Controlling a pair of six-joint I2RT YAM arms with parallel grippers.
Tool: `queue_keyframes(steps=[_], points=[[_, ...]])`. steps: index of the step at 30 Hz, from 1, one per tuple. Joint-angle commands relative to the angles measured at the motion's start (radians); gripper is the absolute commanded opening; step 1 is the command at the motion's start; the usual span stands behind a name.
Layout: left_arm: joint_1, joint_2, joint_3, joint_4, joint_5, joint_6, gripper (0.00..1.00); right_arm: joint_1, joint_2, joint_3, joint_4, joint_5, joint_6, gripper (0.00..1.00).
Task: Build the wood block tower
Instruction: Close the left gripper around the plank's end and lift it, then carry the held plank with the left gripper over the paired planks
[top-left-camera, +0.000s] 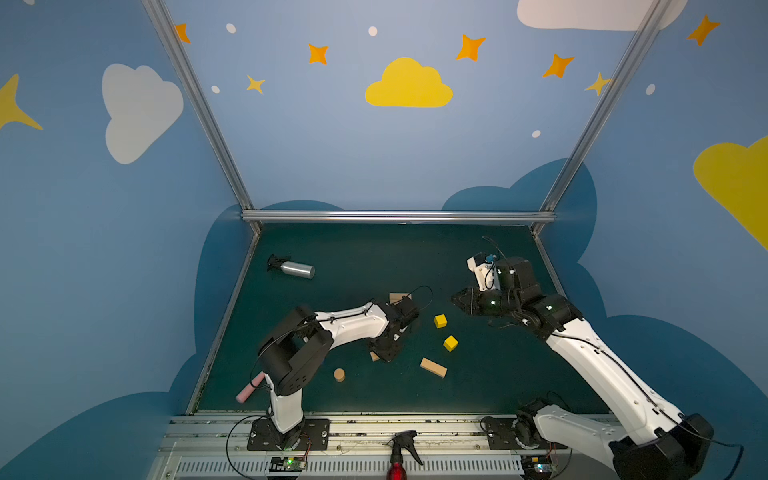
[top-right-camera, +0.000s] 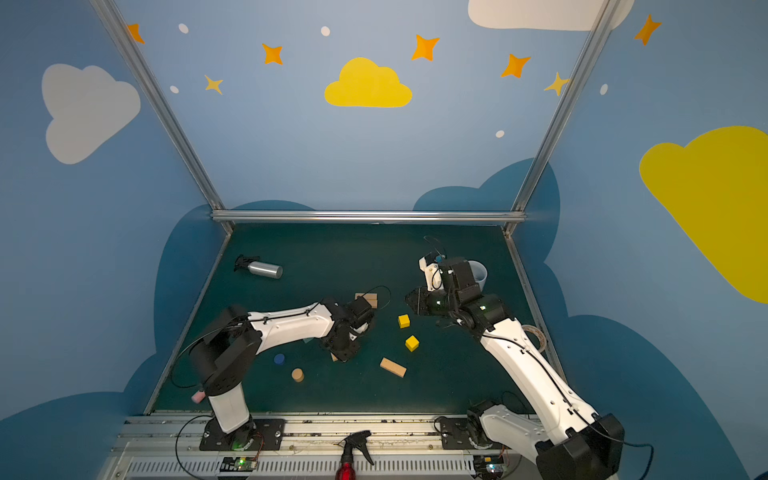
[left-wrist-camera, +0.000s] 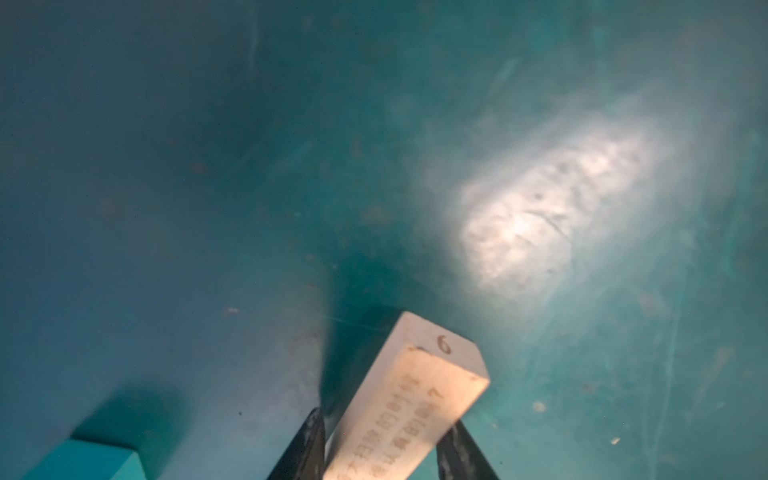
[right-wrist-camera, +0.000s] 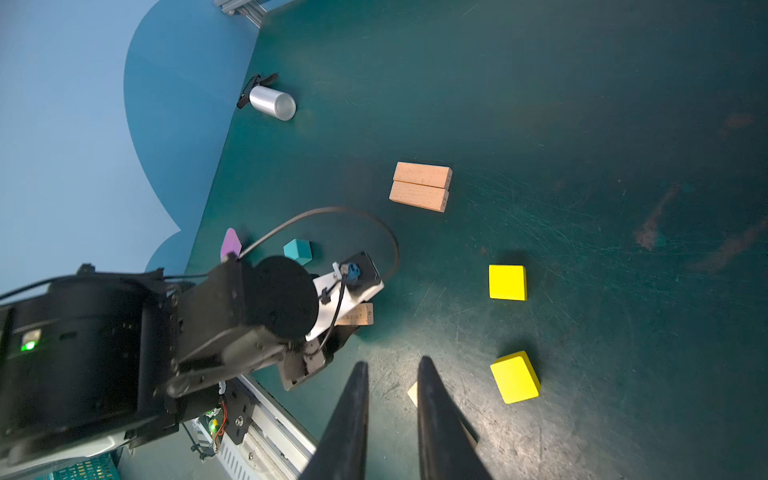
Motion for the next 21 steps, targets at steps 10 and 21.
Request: queue_keyframes(steps=[10, 21], points=[[0.013, 0.011, 0.027, -0.1, 0.02, -0.387, 0.38, -0.01, 0.004, 0.037, -0.036, -0.014, -0.021, 0.21], [0.012, -0.146, -0.121, 0.045, 0.004, -0.611, 0.53, -0.01, -0.019, 0.028, -0.048, -0.014, -0.014, 0.19]])
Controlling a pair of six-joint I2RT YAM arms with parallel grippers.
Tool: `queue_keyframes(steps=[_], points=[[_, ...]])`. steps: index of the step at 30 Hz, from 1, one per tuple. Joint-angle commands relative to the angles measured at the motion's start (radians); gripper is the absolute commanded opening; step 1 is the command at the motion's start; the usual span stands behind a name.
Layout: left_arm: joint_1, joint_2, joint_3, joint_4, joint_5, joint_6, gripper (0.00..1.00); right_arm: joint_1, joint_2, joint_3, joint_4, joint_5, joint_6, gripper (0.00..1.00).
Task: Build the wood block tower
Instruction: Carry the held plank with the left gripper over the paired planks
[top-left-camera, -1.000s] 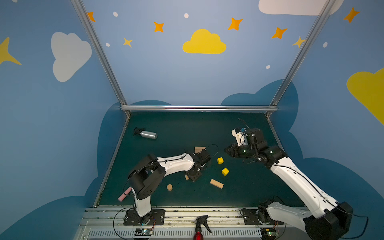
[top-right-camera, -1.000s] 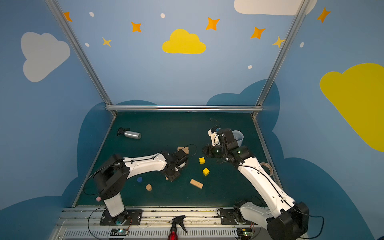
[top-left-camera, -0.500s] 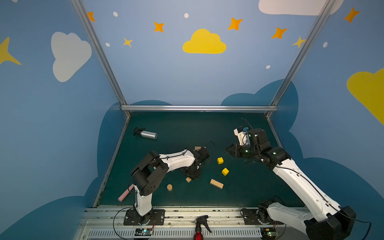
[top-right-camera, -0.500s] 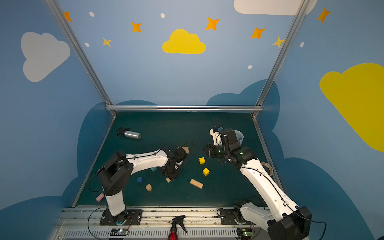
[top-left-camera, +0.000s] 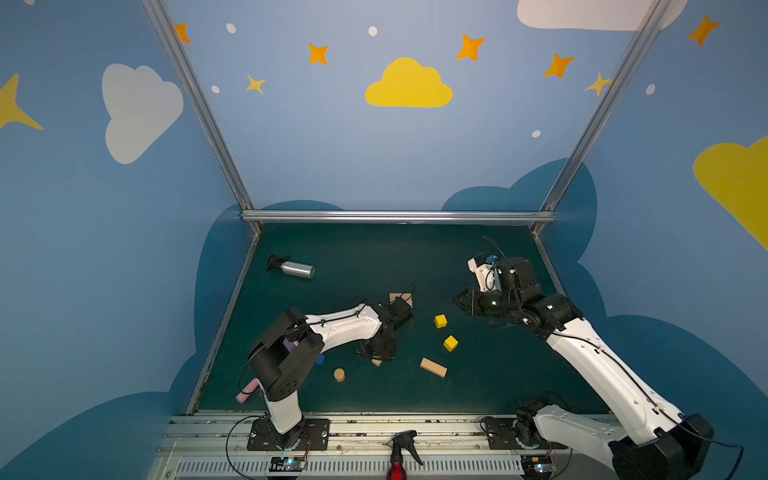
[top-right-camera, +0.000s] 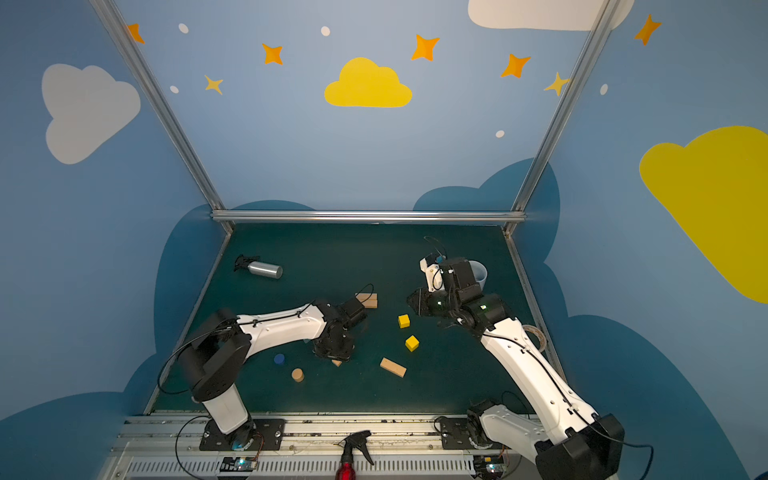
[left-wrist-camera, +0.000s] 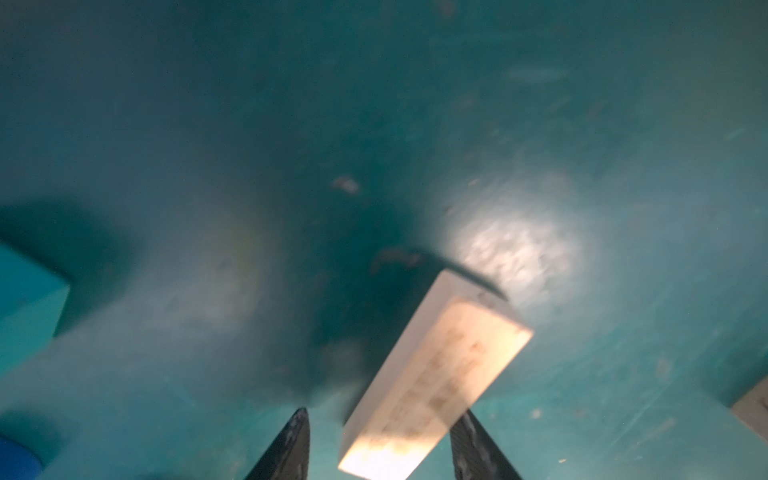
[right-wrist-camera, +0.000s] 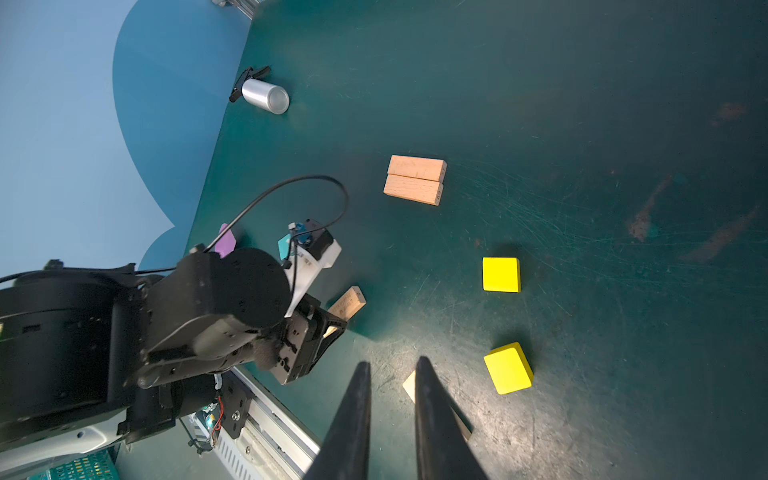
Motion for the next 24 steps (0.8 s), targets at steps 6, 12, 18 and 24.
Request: queue_keyframes(steps=[6, 12, 18, 24], points=[[-0.003, -0.077, -0.061, 0.104, -0.02, -0.077, 0.53, -0.006, -0.019, 0.033, -0.03, -0.022, 0.0, 0.18], [-0.011, -0.057, -0.077, 0.162, 0.011, -0.052, 0.55, -0.006, -0.059, 0.001, -0.03, -0.007, 0.009, 0.18], [-0.012, -0.046, -0.098, 0.177, -0.002, -0.05, 0.41, 0.003, -0.075, -0.024, -0.048, -0.032, 0.004, 0.16], [-0.011, -0.046, -0.098, 0.178, -0.024, -0.059, 0.32, 0.013, -0.106, -0.057, -0.034, -0.019, 0.009, 0.15]])
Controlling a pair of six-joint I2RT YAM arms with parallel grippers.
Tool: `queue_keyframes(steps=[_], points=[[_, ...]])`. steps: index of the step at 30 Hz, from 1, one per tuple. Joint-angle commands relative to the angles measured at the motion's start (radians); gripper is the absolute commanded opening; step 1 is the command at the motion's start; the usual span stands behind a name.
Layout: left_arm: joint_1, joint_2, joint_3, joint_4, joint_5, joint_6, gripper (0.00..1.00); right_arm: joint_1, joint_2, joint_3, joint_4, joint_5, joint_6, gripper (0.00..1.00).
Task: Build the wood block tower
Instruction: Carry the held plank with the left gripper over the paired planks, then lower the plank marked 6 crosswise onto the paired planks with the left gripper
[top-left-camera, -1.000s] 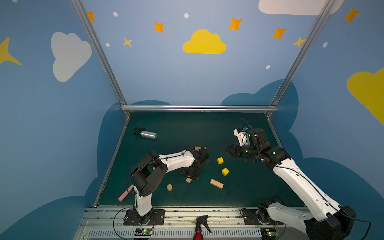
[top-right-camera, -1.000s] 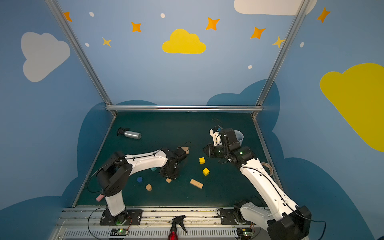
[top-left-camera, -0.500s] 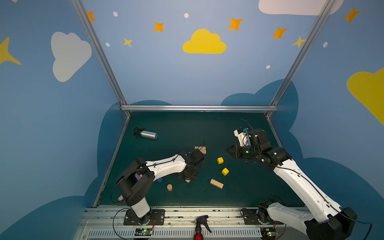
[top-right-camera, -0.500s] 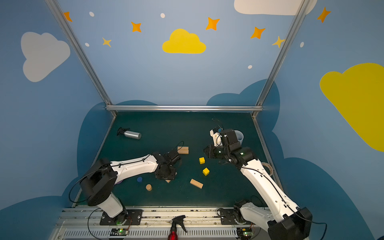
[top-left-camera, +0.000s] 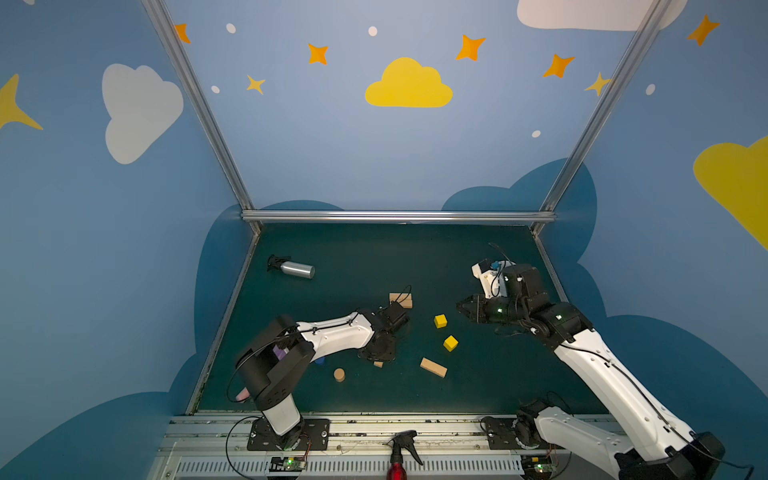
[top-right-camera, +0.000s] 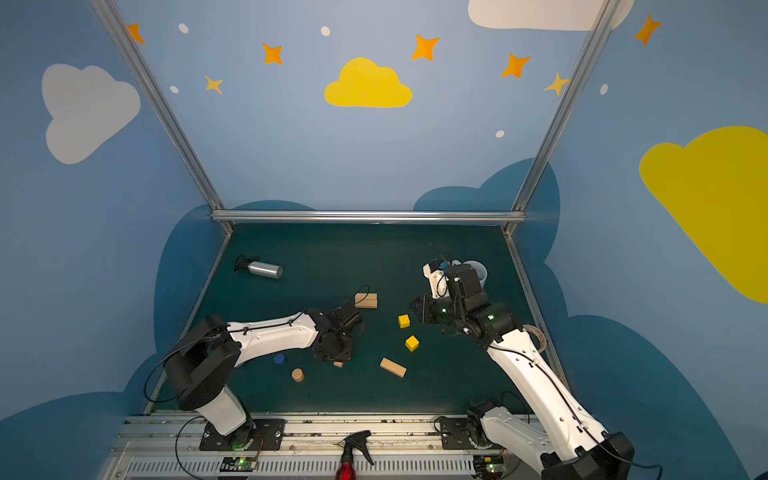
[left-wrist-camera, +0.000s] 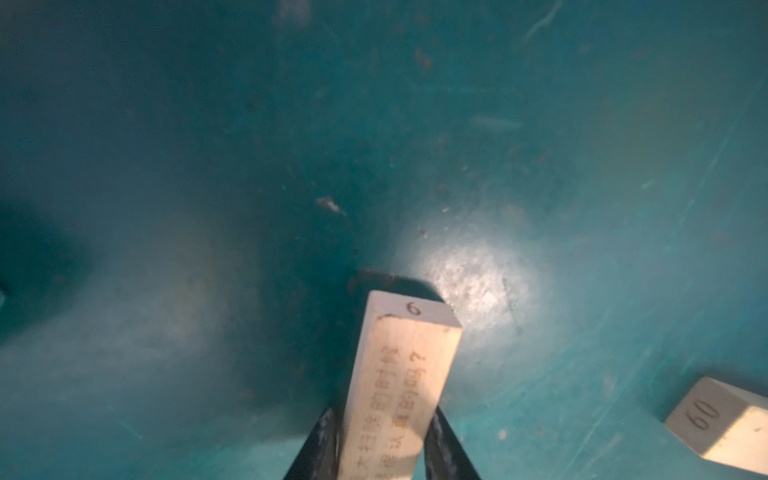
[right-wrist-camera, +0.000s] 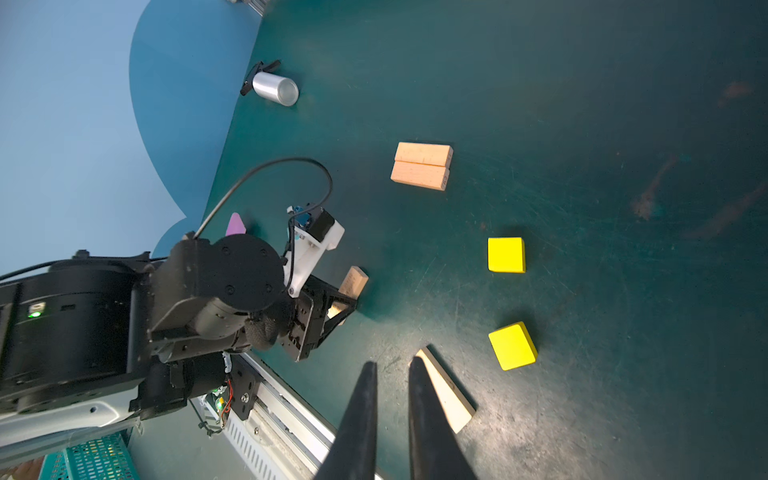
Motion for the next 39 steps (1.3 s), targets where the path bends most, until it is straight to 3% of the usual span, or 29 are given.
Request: queue_keyframes(steps=[1, 9, 15, 24, 30, 35, 39], points=[[-0.003, 0.006, 0.006, -0.007, -0.034, -0.006, 0.31, 0.011, -0.026, -0.013, -0.005, 0.005, -0.001, 0.15], [-0.003, -0.033, 0.07, -0.095, -0.084, -0.04, 0.15, 0.02, -0.036, -0.02, -0.009, 0.014, -0.008, 0.14], [0.035, 0.002, 0.27, -0.198, -0.102, -0.021, 0.05, 0.021, -0.013, -0.042, 0.03, 0.005, -0.01, 0.12], [0.167, 0.271, 0.653, -0.264, -0.061, 0.052, 0.05, 0.021, 0.027, -0.051, 0.064, -0.025, -0.021, 0.11], [0.197, 0.48, 0.926, -0.372, -0.093, 0.098, 0.05, 0.021, 0.046, -0.05, 0.092, -0.044, -0.032, 0.1], [0.201, 0.585, 1.059, -0.429, -0.088, 0.112, 0.05, 0.02, 0.044, -0.05, 0.097, -0.049, -0.036, 0.11], [0.201, 0.585, 1.038, -0.428, -0.086, 0.093, 0.05, 0.02, 0.042, -0.055, 0.101, -0.049, -0.034, 0.11]])
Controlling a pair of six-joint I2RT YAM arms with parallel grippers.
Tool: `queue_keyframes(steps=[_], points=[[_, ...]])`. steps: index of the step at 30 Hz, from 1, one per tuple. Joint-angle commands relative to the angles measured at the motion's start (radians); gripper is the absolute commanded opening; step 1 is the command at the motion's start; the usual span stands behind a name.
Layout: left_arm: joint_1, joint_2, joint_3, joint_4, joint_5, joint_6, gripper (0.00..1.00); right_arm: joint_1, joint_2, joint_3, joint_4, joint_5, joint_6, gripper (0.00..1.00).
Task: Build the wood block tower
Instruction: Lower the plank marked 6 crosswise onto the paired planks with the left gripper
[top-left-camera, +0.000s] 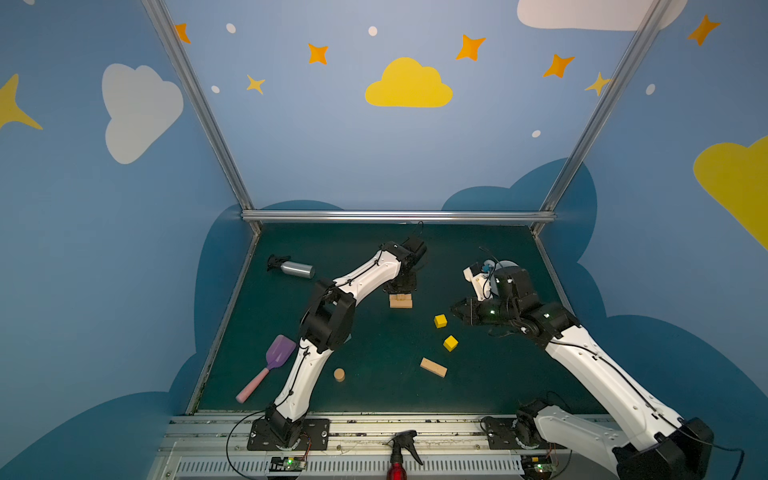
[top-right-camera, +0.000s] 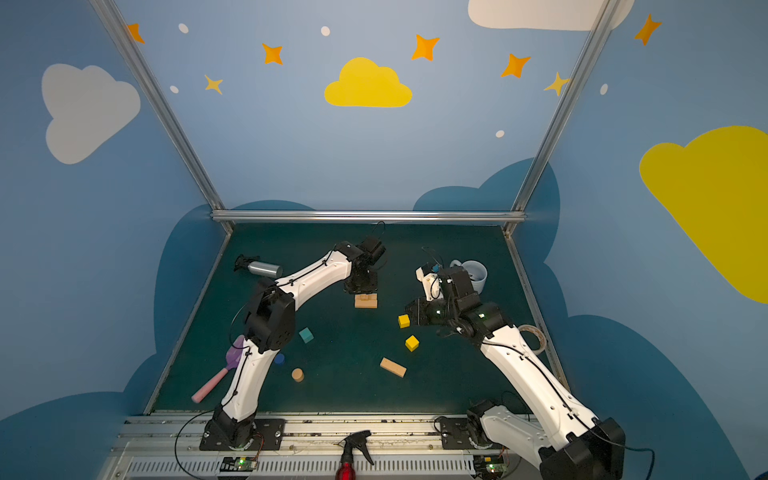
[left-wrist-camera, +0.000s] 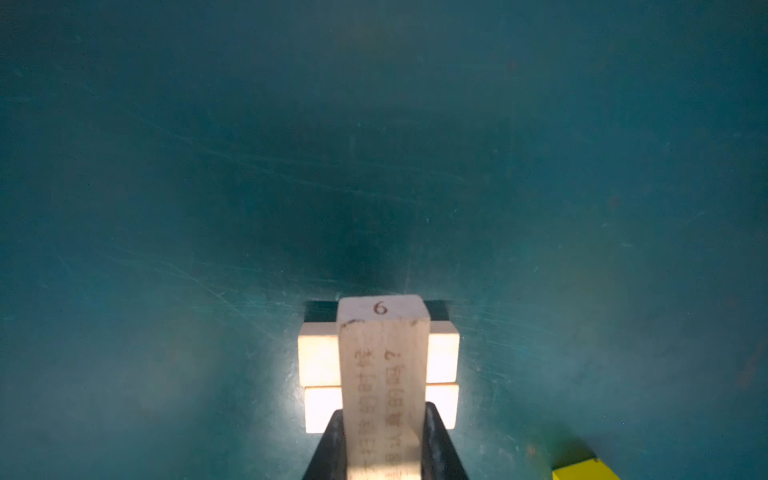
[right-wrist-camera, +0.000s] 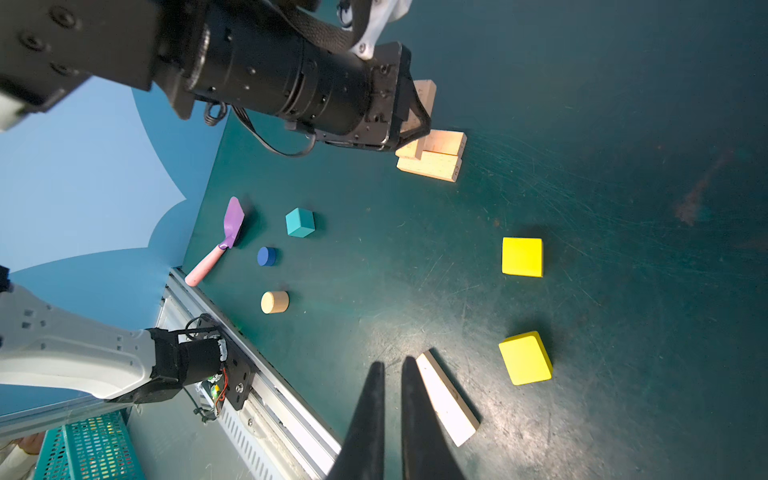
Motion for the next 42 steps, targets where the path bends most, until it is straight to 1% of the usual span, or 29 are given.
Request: queue_keyframes(steps=[1, 6, 11, 17, 27, 33, 37, 42], points=[[0.0, -0.016, -0.011, -0.057, -0.011, -0.003, 0.05, 0.002, -0.003, -0.007, 0.024, -0.015, -0.009, 0.11], [0.0, -0.044, -0.093, -0.038, -0.034, -0.038, 0.06, 0.002, 0.003, -0.02, 0.042, -0.025, -0.004, 0.1], [0.0, -0.053, -0.138, 0.006, -0.019, -0.054, 0.07, 0.003, 0.005, -0.04, 0.06, -0.033, 0.005, 0.09], [-0.003, -0.069, -0.133, 0.02, -0.026, -0.049, 0.07, 0.003, -0.016, -0.046, 0.054, -0.022, 0.008, 0.09], [-0.001, -0.035, -0.059, -0.036, -0.049, -0.006, 0.12, 0.002, -0.012, -0.037, 0.061, -0.029, 0.014, 0.08], [0.002, -0.012, -0.034, -0.046, -0.036, -0.001, 0.16, 0.002, -0.012, -0.034, 0.053, -0.025, 0.011, 0.08], [0.002, -0.01, -0.033, -0.049, -0.035, 0.004, 0.18, 0.002, -0.018, -0.039, 0.054, -0.022, 0.017, 0.08], [0.003, -0.005, -0.036, -0.051, -0.035, 0.006, 0.19, 0.002, -0.023, -0.042, 0.057, -0.022, 0.021, 0.08]])
